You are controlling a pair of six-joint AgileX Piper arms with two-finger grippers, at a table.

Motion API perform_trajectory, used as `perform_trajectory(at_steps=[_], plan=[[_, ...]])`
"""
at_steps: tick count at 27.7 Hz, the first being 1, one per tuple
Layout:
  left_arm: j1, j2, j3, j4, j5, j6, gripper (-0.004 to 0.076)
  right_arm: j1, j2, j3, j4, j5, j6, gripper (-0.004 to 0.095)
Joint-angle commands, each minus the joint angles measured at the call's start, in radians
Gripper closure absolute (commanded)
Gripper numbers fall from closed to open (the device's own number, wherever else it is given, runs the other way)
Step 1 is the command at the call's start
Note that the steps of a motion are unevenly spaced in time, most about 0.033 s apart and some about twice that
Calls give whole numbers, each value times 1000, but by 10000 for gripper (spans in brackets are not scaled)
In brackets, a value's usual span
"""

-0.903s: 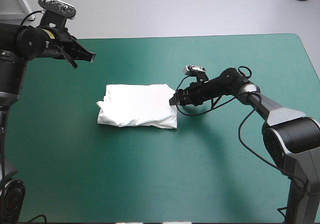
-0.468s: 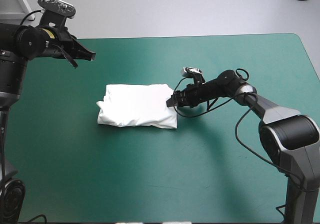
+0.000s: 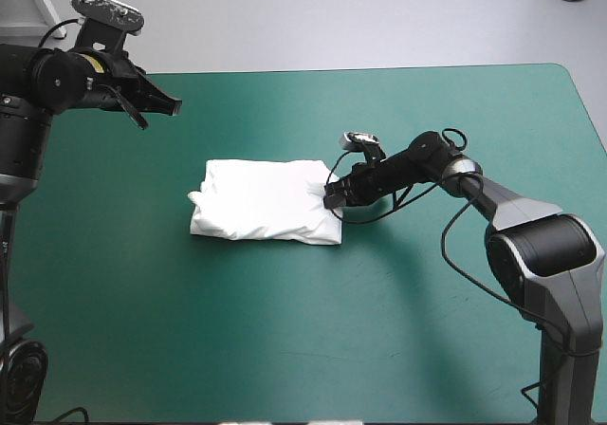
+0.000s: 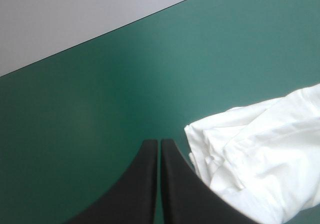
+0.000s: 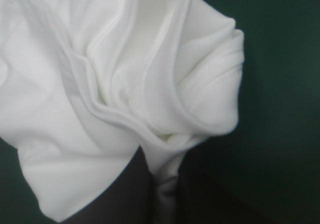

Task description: Fold the cloth

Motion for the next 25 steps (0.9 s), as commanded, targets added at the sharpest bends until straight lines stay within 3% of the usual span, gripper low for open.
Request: perform_trajectory(at_steps=[1,7,16,23,25], plan=[[-2,-41,-24,-2,-57,-11,705,-62,-119,-42,-126,6,61,903],[-2,-41,-24,-2,-65,-11,705,-212,-227,-42,-400,25,188,904],[-2,-41,-24,-2,-74,0,705,-496,-339,-42,-655,96,290,903],[-2,-41,-24,-2,-82,6,705,-653,-352,-42,-782,131,342,904],[-2,-41,-24,-2,-82,13,705,-660,-352,-42,-771,126,335,892]])
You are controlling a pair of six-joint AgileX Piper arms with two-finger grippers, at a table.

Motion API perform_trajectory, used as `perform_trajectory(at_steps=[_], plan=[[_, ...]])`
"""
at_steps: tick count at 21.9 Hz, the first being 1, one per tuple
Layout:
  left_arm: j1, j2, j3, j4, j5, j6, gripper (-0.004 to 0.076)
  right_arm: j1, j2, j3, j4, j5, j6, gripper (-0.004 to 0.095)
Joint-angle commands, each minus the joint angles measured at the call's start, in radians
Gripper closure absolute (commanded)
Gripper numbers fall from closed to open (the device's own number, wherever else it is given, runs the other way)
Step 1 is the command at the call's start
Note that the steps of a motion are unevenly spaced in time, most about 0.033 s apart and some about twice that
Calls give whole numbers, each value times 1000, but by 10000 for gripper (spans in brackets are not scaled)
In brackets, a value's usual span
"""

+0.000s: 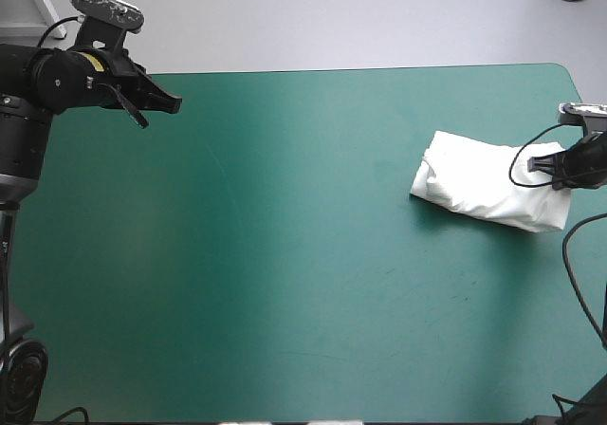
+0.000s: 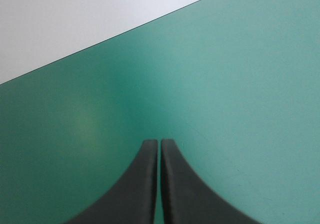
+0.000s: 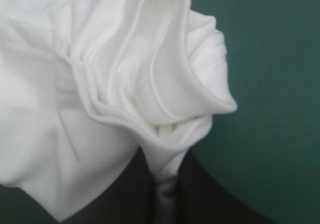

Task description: Fold the cloth

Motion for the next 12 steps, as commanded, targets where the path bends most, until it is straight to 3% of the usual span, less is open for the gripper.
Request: perform_trajectory(at_steps=[1,4,5,7,9,12], plan=[[-2,-41,-24,0,-64,4,705,-8,-57,-34,8,-26,-6,869],[-2,-41,-24,7,-58,4,705,-7,-59,-34,13,-30,-6,663],[-2,-41,-24,7,-56,4,705,-7,-67,-34,23,-28,4,421],[-2,-44,-24,7,-56,4,705,-7,-91,-34,32,-28,42,162],[-2,-68,-24,12,-76,-9,705,-7,-148,-34,129,-22,4,147],[-2,-140,-24,152,-101,-76,705,-7,-308,-34,360,6,-122,315]])
